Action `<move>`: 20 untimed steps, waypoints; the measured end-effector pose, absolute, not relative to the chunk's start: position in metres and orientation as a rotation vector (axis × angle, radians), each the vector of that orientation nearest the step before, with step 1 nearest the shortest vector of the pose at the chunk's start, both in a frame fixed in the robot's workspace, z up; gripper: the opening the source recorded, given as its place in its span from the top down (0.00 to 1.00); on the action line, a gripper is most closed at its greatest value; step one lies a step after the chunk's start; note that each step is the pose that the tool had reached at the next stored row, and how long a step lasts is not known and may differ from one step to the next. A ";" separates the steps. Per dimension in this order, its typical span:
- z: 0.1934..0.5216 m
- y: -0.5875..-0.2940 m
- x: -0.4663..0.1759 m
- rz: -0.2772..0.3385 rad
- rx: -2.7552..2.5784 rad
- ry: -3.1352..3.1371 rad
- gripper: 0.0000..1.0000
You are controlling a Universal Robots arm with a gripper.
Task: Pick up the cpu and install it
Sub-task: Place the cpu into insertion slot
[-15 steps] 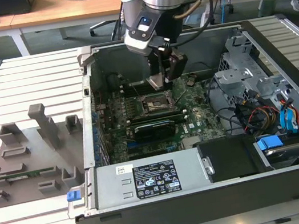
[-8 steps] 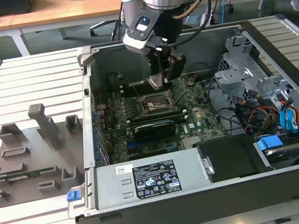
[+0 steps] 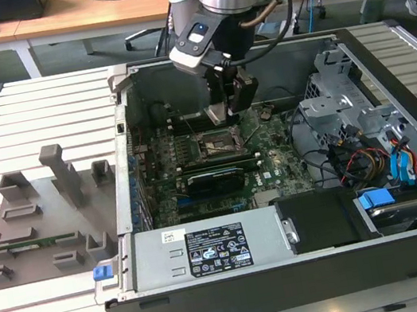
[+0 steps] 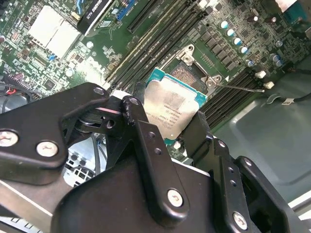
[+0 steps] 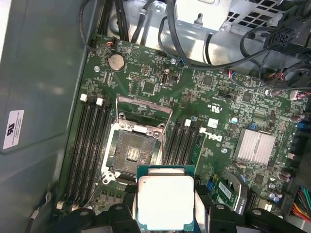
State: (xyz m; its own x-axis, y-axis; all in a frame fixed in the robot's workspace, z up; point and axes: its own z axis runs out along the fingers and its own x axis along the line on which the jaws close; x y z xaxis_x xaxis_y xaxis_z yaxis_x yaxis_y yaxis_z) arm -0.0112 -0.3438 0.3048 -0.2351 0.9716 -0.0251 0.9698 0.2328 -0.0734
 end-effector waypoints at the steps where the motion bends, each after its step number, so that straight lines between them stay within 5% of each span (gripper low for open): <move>1: 0.305 -0.344 -0.011 0.114 -1.933 -2.441 0.45; 20: 0.304 -0.344 -0.011 0.111 -2.097 -2.295 0.45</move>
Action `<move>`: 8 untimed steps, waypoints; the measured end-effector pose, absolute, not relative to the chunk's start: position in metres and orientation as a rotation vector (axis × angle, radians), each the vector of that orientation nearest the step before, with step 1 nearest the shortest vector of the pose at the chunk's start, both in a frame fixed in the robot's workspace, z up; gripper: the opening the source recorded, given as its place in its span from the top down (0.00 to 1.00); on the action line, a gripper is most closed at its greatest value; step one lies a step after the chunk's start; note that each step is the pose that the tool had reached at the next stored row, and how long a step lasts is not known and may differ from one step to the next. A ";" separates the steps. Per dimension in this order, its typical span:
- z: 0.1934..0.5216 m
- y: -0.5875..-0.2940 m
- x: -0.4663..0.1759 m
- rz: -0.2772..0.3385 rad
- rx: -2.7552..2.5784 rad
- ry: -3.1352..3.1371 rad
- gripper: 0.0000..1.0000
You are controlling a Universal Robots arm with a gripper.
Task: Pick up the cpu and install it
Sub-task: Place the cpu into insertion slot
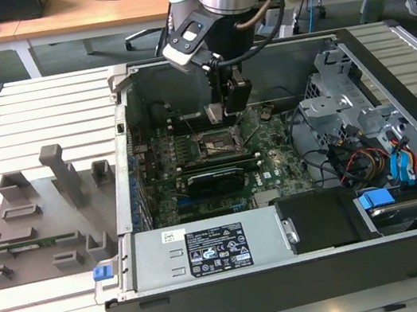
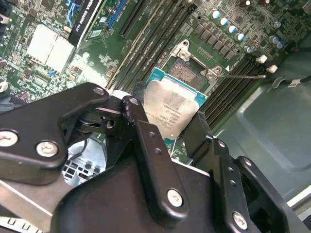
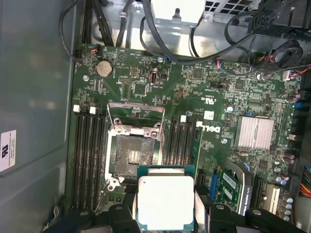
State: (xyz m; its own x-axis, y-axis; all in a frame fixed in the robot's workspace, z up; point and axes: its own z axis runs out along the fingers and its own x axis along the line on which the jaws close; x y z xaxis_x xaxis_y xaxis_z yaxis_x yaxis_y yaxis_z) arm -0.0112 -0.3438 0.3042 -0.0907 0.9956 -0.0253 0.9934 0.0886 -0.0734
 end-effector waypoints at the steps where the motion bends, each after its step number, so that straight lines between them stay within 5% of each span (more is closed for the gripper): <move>1: 0.304 -0.344 -0.011 0.111 -2.102 -2.291 0.45; 8: 0.304 -0.344 -0.011 0.110 -2.160 -2.233 0.45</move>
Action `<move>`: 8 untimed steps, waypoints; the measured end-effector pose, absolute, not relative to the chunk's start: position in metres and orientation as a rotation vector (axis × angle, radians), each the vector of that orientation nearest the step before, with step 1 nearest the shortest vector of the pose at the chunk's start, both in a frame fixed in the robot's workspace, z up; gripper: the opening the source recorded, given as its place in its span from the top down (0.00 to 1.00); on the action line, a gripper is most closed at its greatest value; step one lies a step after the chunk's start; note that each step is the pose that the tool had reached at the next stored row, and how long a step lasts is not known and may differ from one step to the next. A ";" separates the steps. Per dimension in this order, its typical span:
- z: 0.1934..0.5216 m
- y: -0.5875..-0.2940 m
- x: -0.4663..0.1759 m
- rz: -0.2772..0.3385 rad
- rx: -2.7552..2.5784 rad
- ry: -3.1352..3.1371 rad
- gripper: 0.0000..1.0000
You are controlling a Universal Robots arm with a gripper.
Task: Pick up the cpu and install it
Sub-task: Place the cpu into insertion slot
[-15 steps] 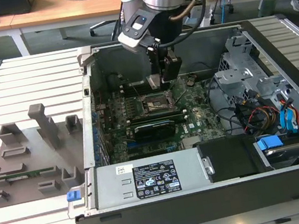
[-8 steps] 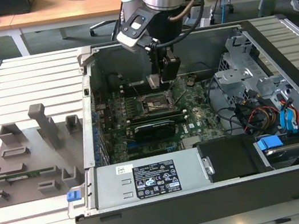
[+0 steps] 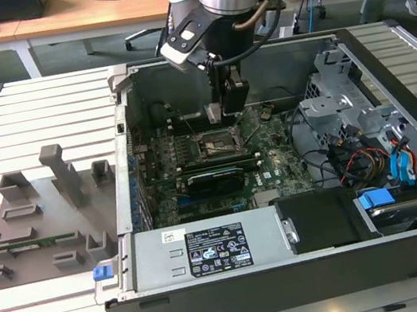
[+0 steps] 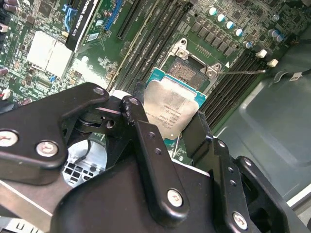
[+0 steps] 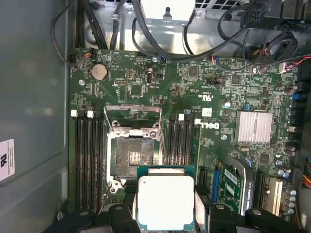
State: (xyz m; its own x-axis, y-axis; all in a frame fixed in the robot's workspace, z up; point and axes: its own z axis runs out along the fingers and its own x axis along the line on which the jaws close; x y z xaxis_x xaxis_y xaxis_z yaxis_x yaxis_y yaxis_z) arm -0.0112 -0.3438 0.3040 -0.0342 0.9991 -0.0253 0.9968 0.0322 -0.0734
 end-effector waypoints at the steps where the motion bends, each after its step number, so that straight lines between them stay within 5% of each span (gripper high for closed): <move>1: 0.304 -0.344 -0.011 0.109 -2.166 -2.227 0.45; 8: 0.304 -0.344 -0.011 0.094 -2.184 -2.224 0.45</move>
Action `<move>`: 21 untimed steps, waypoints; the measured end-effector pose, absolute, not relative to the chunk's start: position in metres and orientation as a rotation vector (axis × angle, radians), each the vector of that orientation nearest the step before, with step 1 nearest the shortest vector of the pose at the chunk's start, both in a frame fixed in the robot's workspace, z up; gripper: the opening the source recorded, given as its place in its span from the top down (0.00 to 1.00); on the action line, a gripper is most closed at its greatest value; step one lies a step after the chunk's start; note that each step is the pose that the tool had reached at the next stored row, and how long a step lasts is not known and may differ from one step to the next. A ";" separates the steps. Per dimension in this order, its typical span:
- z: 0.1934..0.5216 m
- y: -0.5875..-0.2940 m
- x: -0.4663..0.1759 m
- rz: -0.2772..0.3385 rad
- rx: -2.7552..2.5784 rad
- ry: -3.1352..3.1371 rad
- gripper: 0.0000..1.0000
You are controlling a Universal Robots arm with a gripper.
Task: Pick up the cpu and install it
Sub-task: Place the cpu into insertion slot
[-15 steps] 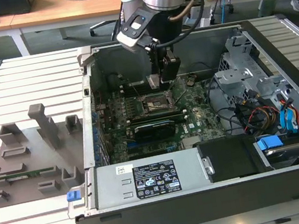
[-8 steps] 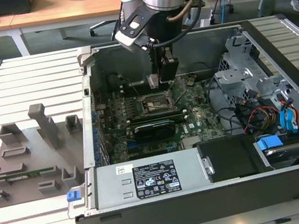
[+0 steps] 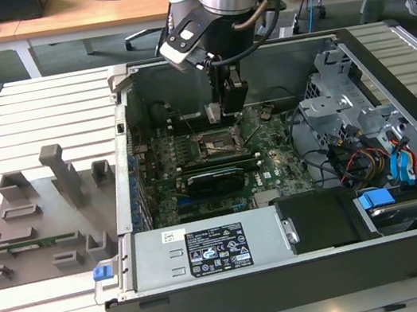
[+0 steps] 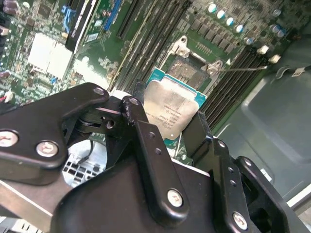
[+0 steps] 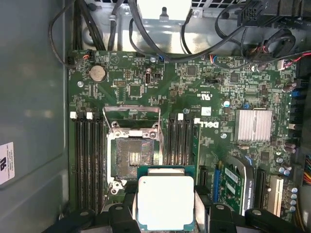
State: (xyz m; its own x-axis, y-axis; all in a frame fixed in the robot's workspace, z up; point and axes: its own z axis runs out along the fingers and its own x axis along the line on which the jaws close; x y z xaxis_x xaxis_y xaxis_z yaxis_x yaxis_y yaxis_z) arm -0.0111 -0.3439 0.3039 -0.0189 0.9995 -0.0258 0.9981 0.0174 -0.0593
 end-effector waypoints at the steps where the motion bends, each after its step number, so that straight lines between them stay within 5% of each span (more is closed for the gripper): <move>1: 0.304 -0.344 -0.011 0.078 -2.192 -2.231 0.45; 21: 0.300 -0.342 -0.023 0.074 -2.194 -2.233 0.45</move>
